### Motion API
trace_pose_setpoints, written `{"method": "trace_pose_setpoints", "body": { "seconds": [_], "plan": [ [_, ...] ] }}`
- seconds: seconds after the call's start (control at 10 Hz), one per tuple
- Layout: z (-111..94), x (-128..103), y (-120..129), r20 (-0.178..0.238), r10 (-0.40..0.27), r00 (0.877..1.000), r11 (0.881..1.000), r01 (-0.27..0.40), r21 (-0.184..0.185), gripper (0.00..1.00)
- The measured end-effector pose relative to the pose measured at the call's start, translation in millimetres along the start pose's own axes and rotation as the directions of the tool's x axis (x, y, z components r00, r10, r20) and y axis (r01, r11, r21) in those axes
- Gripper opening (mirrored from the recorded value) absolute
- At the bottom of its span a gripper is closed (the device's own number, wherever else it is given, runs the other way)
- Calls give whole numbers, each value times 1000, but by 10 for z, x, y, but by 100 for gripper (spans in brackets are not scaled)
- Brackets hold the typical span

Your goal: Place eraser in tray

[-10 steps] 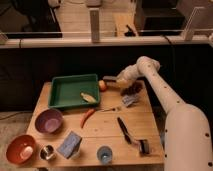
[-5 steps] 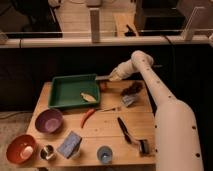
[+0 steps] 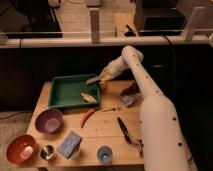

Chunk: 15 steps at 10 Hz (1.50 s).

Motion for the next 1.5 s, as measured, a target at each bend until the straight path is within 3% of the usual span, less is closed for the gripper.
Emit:
{"method": "trace_pose_setpoints", "body": {
  "seconds": [0.3,0.6,1.0,1.2,1.5],
  "plan": [
    [124,-125,17,50,-53,997,997,55,-50,10],
    [187,-155,24,71,-66,995,996,70,-61,39],
    [262,-172,35,79,-67,995,996,70,-48,76],
    [299,-181,59,86,-67,994,996,71,-52,80],
    [373,-188,121,86,-83,993,989,93,-119,80]
  ]
}}
